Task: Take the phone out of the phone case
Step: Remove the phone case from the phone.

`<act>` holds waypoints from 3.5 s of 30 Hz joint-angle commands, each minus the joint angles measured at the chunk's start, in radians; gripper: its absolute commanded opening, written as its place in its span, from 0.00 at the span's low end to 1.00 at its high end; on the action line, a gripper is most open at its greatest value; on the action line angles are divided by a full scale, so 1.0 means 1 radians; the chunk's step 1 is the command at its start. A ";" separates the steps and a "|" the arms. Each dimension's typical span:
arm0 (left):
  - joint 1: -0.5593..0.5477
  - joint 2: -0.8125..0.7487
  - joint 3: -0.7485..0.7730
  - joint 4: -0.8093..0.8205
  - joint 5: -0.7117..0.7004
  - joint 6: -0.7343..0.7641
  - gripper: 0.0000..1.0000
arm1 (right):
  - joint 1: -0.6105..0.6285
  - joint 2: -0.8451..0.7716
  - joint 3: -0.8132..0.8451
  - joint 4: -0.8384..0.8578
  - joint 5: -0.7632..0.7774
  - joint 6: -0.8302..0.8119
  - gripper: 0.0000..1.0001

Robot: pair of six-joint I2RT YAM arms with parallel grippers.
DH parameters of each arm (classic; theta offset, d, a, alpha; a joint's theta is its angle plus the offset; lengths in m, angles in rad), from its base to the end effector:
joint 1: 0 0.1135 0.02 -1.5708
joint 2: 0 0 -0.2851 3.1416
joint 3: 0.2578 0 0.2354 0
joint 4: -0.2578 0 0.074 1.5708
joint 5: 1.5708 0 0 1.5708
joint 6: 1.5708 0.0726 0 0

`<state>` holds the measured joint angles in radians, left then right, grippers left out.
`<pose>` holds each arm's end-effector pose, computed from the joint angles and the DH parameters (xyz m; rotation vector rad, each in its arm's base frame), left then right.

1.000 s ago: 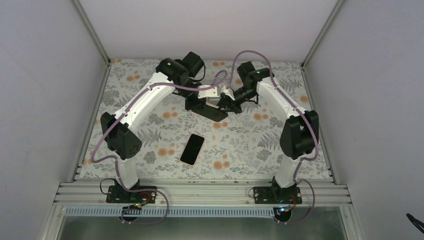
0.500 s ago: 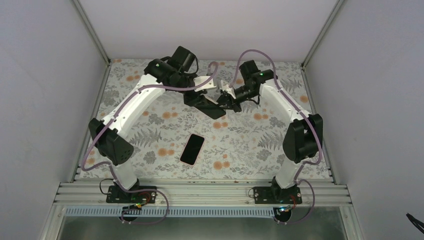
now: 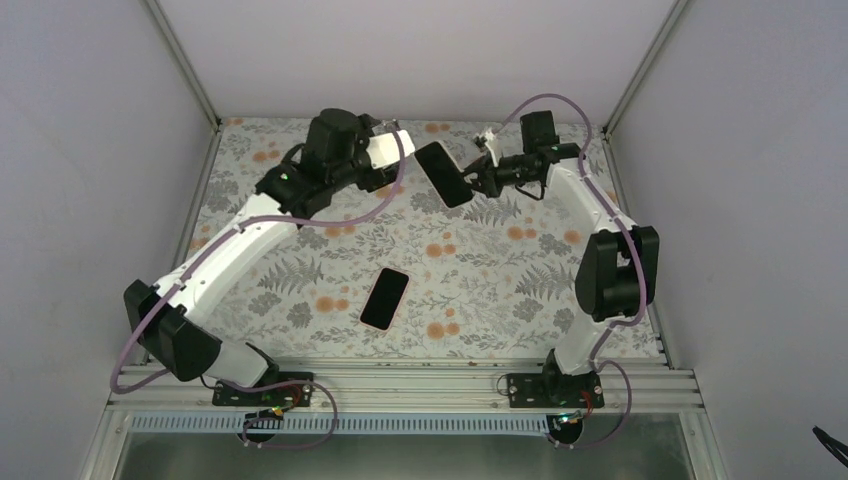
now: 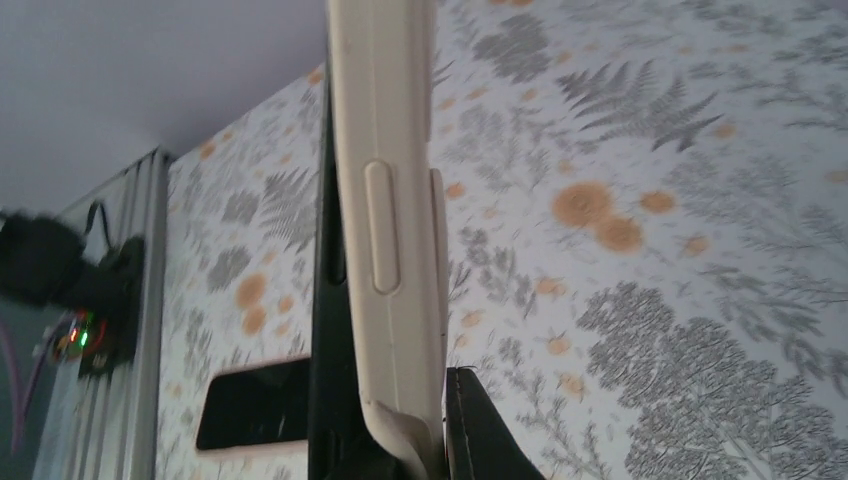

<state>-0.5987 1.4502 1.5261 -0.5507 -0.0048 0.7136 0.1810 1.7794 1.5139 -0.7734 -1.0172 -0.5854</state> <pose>0.2798 -0.1905 0.4066 1.2461 1.6233 0.0766 0.3541 0.1276 0.2939 -1.1405 1.9293 1.0890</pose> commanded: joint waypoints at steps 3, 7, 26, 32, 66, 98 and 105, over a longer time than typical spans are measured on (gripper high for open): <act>-0.125 0.033 -0.134 0.497 -0.306 -0.023 0.83 | 0.059 -0.090 0.057 0.388 0.151 0.597 0.03; -0.159 0.117 -0.072 0.523 -0.230 -0.120 0.82 | 0.097 -0.003 0.223 0.307 0.208 0.636 0.03; -0.155 0.275 0.037 0.519 -0.196 -0.223 0.78 | 0.109 0.052 0.341 0.305 0.314 0.739 0.03; -0.147 0.299 0.051 0.493 -0.191 -0.229 0.77 | 0.114 0.033 0.346 0.307 0.317 0.743 0.03; -0.107 0.396 0.182 0.420 -0.238 -0.310 0.68 | 0.142 -0.044 0.298 0.325 0.382 0.722 0.03; -0.125 0.493 0.042 1.380 -0.879 0.111 0.02 | 0.157 -0.079 0.157 0.370 0.161 0.859 0.03; -0.138 0.414 -0.042 1.278 -0.751 0.027 0.02 | 0.108 -0.060 0.176 0.287 0.359 0.787 0.03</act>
<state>-0.8280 1.9610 1.4906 0.7185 -0.6907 0.8036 0.2932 1.7771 1.7046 -0.2306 -0.5819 0.3378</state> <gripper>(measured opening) 0.106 0.063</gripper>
